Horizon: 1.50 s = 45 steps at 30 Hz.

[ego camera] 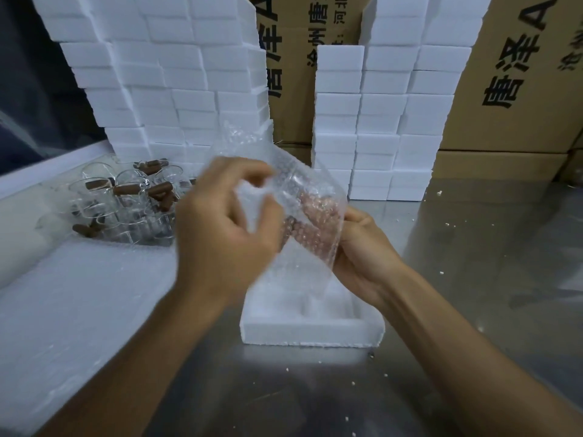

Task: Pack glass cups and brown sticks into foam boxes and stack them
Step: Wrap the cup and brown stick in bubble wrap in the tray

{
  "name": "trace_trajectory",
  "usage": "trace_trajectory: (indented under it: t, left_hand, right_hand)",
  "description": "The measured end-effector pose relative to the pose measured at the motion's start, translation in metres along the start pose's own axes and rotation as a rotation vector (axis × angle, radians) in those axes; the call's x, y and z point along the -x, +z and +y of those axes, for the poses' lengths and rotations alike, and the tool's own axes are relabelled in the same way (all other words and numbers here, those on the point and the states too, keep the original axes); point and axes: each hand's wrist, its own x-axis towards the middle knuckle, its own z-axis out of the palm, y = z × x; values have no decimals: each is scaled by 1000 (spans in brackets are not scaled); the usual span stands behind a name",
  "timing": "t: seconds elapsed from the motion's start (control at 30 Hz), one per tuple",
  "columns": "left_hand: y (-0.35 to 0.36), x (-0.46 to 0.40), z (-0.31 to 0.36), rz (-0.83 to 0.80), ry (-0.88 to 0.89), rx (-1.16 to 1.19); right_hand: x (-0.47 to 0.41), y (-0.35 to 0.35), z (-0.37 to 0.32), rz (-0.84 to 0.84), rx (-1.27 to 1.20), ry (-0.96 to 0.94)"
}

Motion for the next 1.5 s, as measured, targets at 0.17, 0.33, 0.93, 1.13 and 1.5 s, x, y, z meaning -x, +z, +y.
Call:
trace_trajectory:
  t: [0.17, 0.33, 0.93, 1.13, 1.5]
  left_hand:
    - [-29, -20, -46, 210, -553, -51]
    - [-42, -23, -66, -163, -989, 638]
    - [-19, -7, -43, -370, -891, 596]
    - [-4, -3, -41, -152, -1097, 905]
    - [14, 9, -43, -76, -1144, 1300]
  right_hand:
    - [1, -5, -5, -67, -4, 34]
    - [2, -7, -7, -139, 39, 47]
    - [6, 2, 3, -264, 525, -128]
    - [2, 3, -6, 170, 421, -137]
    - [0, 4, -3, 95, 75, 278]
